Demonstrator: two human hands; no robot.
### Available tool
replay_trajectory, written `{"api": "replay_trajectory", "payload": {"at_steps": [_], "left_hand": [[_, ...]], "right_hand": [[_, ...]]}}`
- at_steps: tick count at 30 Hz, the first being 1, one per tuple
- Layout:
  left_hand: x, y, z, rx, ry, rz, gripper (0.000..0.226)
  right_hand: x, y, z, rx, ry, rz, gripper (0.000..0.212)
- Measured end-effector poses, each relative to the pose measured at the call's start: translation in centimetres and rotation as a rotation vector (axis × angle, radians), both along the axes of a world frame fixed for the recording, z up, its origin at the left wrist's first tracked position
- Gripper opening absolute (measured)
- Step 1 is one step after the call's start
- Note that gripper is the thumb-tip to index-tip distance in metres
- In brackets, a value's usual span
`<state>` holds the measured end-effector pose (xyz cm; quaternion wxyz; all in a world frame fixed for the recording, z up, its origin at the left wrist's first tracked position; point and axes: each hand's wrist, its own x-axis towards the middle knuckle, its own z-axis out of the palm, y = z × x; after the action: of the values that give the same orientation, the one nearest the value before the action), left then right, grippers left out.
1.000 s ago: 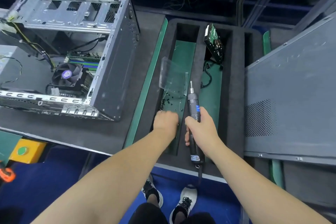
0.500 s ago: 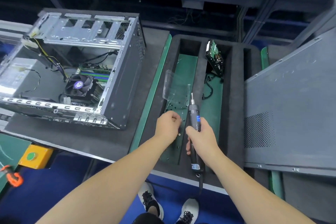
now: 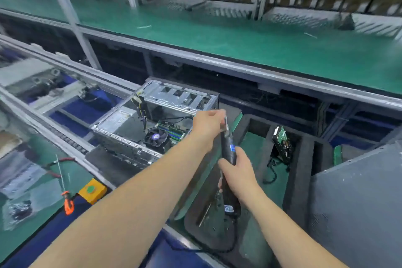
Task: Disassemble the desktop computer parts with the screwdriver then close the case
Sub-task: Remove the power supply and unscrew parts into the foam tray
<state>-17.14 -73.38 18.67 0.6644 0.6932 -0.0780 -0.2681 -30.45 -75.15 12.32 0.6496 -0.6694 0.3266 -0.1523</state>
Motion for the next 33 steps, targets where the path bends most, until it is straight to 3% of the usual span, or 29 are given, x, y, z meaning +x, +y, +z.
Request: {"api": "replay_trajectory", "payload": {"at_steps": [6,15,19,28,33], "left_hand": [[4.0,6.7,5.1,0.041,-0.119,-0.107,0.020],[10.9,18.2,6.2,0.017,-0.036,-0.117,0.007],[15.7,24.4,4.1,0.018,-0.015,-0.058,0.013],[27.7,37.5,-2.8,0.059,0.158,-0.137,0.007],[29.6,39.3,-9.9,0.058,0.368,-0.123,0.019]], "right_hand": [[3.6,4.8,4.2,-0.122,-0.039,0.131,0.018],[9.5,14.3,4.8,-0.306,0.027,0.206,0.021],[14.2,20.3,3.8,-0.389,0.088,0.218,0.020],[25.6,35.8,-1.0,-0.306,0.219,0.131,0.027],[28.3,40.5,-5.5,-0.108,0.310,0.131,0.056]]}}
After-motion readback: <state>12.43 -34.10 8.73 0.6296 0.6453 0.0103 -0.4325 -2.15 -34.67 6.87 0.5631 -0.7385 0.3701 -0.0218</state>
